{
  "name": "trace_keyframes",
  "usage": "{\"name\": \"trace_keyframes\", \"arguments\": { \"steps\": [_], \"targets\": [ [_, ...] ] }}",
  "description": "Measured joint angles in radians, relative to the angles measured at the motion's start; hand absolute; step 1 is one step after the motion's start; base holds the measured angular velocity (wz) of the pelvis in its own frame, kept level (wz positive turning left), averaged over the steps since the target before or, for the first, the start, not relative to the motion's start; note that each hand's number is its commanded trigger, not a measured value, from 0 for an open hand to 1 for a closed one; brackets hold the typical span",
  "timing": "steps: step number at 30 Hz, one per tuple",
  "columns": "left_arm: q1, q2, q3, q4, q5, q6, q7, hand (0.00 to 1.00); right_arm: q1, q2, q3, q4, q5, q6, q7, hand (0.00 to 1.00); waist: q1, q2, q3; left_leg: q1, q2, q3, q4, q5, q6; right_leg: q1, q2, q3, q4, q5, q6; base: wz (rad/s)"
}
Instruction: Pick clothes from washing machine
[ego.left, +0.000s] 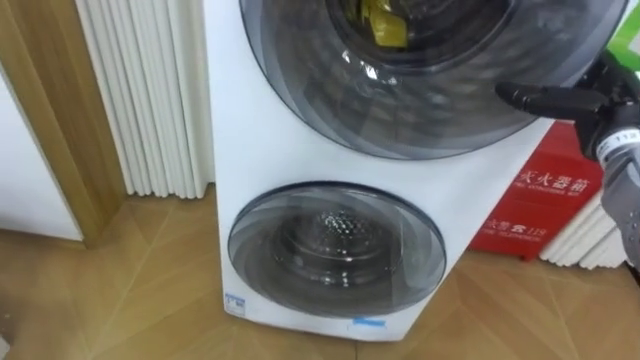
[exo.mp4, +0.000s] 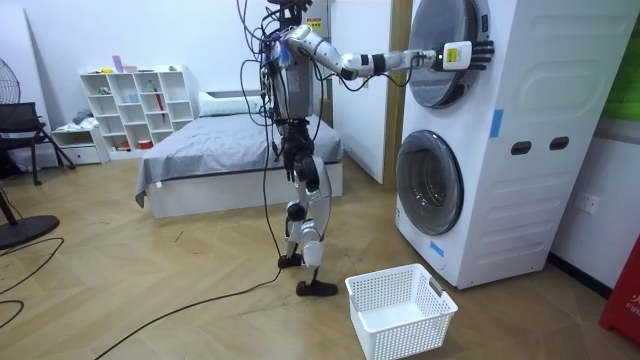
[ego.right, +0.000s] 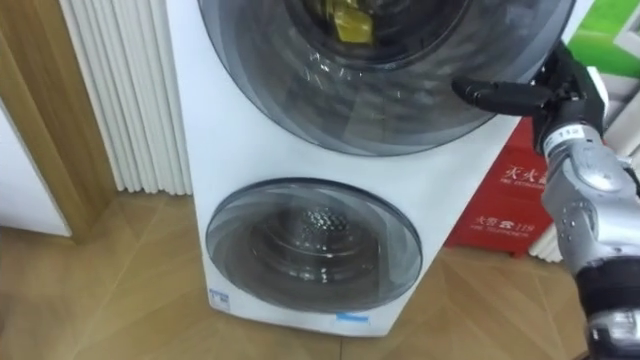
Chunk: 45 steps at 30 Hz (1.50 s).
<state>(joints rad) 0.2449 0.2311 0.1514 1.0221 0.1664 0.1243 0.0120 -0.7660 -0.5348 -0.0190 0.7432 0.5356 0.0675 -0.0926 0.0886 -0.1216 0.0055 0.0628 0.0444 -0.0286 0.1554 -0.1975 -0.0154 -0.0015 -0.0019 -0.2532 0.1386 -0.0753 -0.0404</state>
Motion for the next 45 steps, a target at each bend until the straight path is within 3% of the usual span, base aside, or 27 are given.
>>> {"name": "trace_keyframes", "arguments": {
  "steps": [5,14,19,22,28,32,34,36,45],
  "targets": [
    [0.012,0.000,-0.012,0.016,0.000,0.002,-0.003,0.00,0.000,-0.006,0.014,-0.001,-0.002,-0.001,0.000,0.00,-0.002,0.006,-0.0017,-0.001,0.001,-0.001,0.006,0.000,-0.001,-0.002,-0.001,-0.003,0.009,-0.004,-0.001,0.00],
    [-0.031,0.000,-0.021,0.017,0.002,0.000,-0.004,0.00,-0.008,-0.014,0.073,-0.023,-0.076,0.001,-0.016,0.00,0.006,0.008,-0.0044,0.002,0.003,0.019,0.009,0.001,-0.001,-0.018,-0.001,0.009,0.029,-0.006,-0.003,-0.06],
    [-0.044,0.008,-0.042,0.019,0.001,-0.006,-0.002,0.00,0.009,-0.014,0.079,-0.114,-0.105,0.022,-0.029,0.00,0.005,0.013,-0.0063,0.015,0.007,0.039,-0.001,0.001,-0.001,-0.022,0.004,0.028,0.033,-0.007,-0.003,-0.13],
    [-0.044,0.016,-0.057,0.019,0.000,-0.017,0.000,0.00,0.063,-0.014,0.085,-0.226,-0.120,0.022,-0.040,0.00,-0.002,0.015,-0.0065,0.029,0.013,0.056,-0.005,0.000,-0.002,-0.016,0.010,0.033,0.032,-0.007,-0.003,-0.15],
    [-0.057,0.015,-0.087,0.021,-0.019,-0.046,0.029,0.00,0.251,-0.005,0.073,-0.511,-0.154,0.019,-0.068,0.00,-0.006,0.022,-0.0060,0.037,0.016,0.081,-0.010,-0.003,-0.006,-0.022,0.017,0.054,0.033,-0.007,-0.010,-0.16],
    [-0.061,0.017,-0.125,0.019,-0.040,-0.061,0.037,0.00,0.349,0.035,0.064,-0.668,-0.179,0.017,-0.078,0.00,-0.022,0.028,-0.0052,0.040,0.019,0.085,-0.012,-0.005,-0.009,-0.026,0.022,0.063,0.035,-0.004,-0.014,-0.07],
    [-0.063,0.015,-0.139,0.018,-0.046,-0.065,0.037,0.00,0.402,0.042,0.063,-0.726,-0.185,-0.002,-0.079,0.00,-0.028,0.033,-0.0033,0.039,0.020,0.085,-0.012,-0.005,-0.010,-0.025,0.023,0.063,0.034,-0.003,-0.016,0.00],
    [-0.069,0.014,-0.159,0.016,-0.065,-0.065,0.038,0.00,0.470,0.074,0.055,-0.800,-0.185,-0.037,-0.080,0.00,-0.031,0.039,-0.0033,0.038,0.021,0.085,-0.015,-0.006,-0.011,-0.025,0.023,0.064,0.032,-0.003,-0.016,0.00],
    [-0.070,0.012,-0.162,0.020,-0.095,-0.102,0.046,0.00,0.606,0.146,0.045,-0.920,-0.250,-0.113,-0.067,0.00,-0.033,0.063,-0.0075,0.039,0.021,0.083,-0.020,-0.006,-0.011,-0.026,0.027,0.078,0.029,-0.006,-0.014,0.01]
  ]
}}
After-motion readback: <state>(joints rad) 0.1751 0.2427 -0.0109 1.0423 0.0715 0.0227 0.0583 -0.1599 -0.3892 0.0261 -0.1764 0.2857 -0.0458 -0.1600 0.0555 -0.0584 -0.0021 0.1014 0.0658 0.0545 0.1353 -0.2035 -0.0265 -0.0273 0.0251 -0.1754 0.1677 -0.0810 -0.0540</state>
